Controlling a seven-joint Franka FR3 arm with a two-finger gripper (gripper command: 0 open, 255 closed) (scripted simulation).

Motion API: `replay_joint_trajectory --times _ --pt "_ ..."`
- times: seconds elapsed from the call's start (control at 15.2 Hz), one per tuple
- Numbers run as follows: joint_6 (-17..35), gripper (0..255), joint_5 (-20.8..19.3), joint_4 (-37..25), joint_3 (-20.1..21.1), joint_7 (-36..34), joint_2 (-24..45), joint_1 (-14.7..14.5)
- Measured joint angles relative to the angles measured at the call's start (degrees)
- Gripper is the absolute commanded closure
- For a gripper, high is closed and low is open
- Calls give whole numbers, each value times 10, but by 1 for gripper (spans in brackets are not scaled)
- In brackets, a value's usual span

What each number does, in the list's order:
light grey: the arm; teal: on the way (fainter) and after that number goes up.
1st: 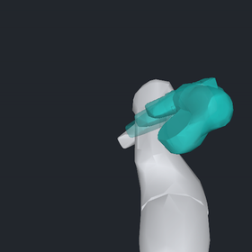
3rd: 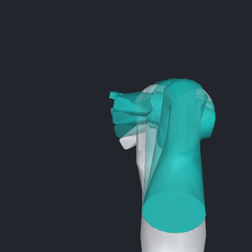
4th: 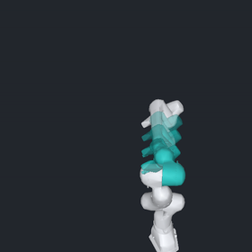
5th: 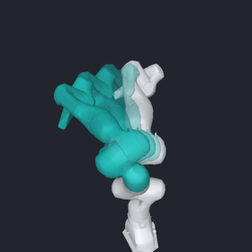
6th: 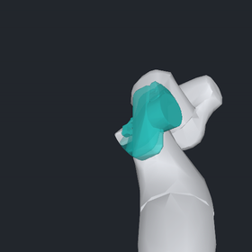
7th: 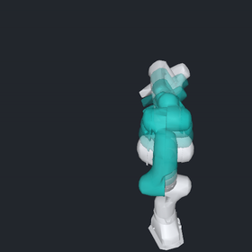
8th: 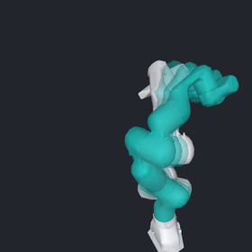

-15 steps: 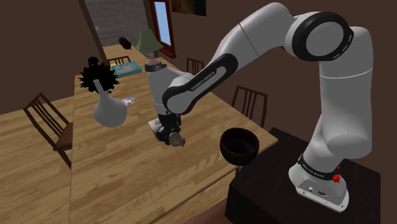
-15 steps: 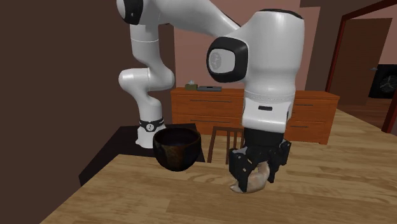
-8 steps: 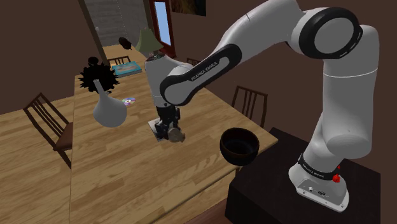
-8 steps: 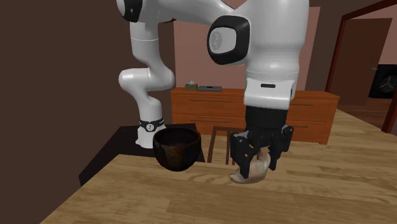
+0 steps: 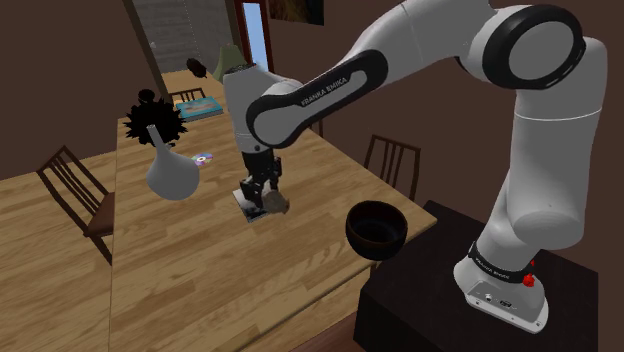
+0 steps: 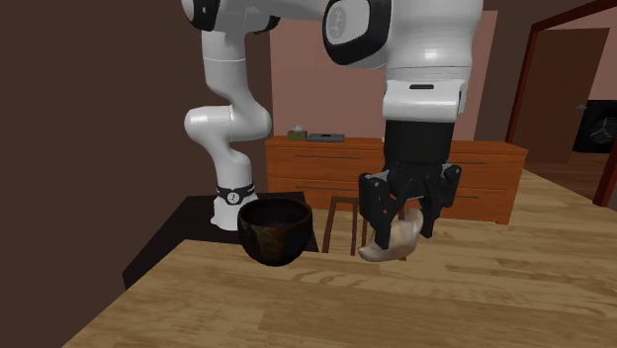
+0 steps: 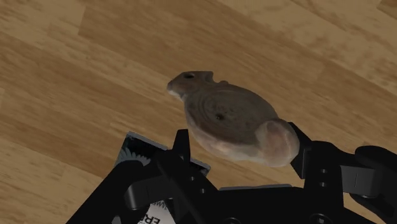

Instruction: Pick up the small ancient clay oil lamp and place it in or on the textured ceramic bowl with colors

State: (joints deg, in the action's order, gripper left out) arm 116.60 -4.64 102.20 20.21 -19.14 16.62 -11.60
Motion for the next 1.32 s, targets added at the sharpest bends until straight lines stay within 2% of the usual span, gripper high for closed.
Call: replay_joint_trajectory --times 0.33,0.86,1.32 --pt "-24 255 9 -3 2 5 -22 3" --pt "14 255 77 207 -3 65 -203 32" --pt "24 255 127 372 -31 126 -363 31"
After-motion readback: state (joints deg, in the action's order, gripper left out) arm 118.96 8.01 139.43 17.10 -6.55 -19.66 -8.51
